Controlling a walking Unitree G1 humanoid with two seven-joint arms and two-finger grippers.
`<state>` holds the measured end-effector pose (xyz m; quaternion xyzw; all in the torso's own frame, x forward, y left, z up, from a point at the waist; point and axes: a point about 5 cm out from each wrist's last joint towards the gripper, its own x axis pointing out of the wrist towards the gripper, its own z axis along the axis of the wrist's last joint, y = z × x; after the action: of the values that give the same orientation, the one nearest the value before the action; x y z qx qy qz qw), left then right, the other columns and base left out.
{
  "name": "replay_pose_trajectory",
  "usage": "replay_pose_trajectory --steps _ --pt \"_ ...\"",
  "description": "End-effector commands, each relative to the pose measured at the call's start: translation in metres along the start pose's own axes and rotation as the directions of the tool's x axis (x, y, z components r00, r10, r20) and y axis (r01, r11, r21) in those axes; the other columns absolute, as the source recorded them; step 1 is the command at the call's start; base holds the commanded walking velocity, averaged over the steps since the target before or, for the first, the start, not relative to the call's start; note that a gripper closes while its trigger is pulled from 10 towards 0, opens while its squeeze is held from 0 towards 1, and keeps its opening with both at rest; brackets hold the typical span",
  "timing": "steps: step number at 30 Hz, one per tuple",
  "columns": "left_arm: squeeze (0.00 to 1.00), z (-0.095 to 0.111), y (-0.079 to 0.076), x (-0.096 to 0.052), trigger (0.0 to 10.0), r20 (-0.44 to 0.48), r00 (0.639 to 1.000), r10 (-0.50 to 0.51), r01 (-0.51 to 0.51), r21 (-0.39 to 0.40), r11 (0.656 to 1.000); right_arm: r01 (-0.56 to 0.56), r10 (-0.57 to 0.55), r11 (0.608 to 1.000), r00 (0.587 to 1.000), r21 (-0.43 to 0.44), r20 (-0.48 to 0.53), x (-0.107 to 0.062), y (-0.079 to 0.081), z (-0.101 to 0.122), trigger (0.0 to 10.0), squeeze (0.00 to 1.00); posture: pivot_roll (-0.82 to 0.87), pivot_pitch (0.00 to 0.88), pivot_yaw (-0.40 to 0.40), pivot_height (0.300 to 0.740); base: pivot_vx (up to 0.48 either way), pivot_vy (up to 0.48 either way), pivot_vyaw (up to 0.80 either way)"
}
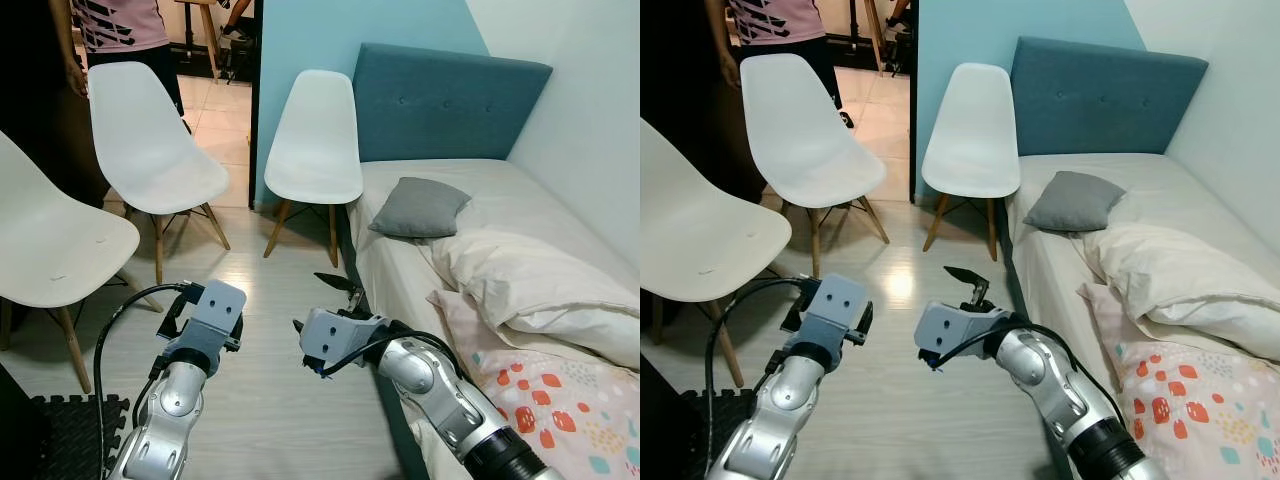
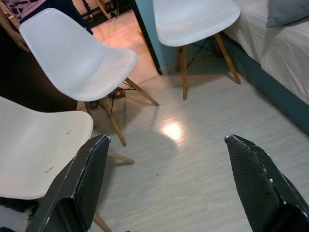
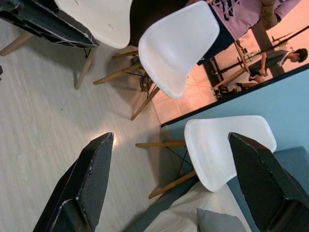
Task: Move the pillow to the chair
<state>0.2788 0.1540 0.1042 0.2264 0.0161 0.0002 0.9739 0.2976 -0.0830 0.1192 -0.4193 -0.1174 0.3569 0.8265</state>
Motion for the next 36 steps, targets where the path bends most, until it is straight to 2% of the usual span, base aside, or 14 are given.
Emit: replay_pose_trajectory --steps 1,22,24,28,31,36 --pt "0.00 -0.0003 -0.0062 -0.0011 10.0 -0.005 1.000 -0.013 0.013 -0.006 1.000 0.003 -0.003 1.000 1.000 0.003 -0.010 -0.0040 -0.0014 -0.0038 10.0 0.00 0.04 0.000 -0.146 0.735 0.000 0.000 0.00" --pt "0.00 -0.0050 -0.0041 0.0002 10.0 -0.010 0.999 -0.043 0.044 0.019 0.999 -0.001 0.001 1.000 1.000 0.008 -0.009 0.0005 0.0046 -0.0016 10.0 0.00 -0.01 0.000 -0.114 0.735 0.000 0.000 0.00" --pt "0.00 -0.0039 -0.0058 0.0007 10.0 -0.009 0.999 -0.037 0.037 0.026 0.999 -0.001 0.001 1.000 1.000 0.009 -0.010 -0.0005 0.0037 -0.0031 10.0 0.00 0.04 0.000 -0.157 0.735 0.000 0.000 0.00" --pt "0.00 -0.0021 -0.0068 0.0004 10.0 -0.010 1.000 -0.019 0.019 0.042 0.999 -0.002 0.002 1.000 1.000 0.009 -0.011 -0.0018 0.0023 -0.0042 10.0 0.00 0.08 0.000 -0.179 0.735 0.000 0.000 0.00" --pt "0.00 -0.0027 -0.0011 -0.0051 10.0 -0.010 0.999 0.035 -0.034 0.052 0.998 -0.005 0.005 1.000 1.000 0.008 -0.007 -0.0019 0.0036 -0.0011 10.0 0.00 0.07 0.000 -0.179 0.735 0.000 0.000 0.00" --pt "0.00 -0.0016 0.0022 -0.0084 10.0 0.003 0.999 0.042 -0.042 0.031 0.999 -0.013 0.013 1.000 1.000 -0.007 0.004 -0.0017 0.0062 0.0035 10.0 0.00 0.07 0.000 -0.165 0.735 0.000 0.000 0.00"
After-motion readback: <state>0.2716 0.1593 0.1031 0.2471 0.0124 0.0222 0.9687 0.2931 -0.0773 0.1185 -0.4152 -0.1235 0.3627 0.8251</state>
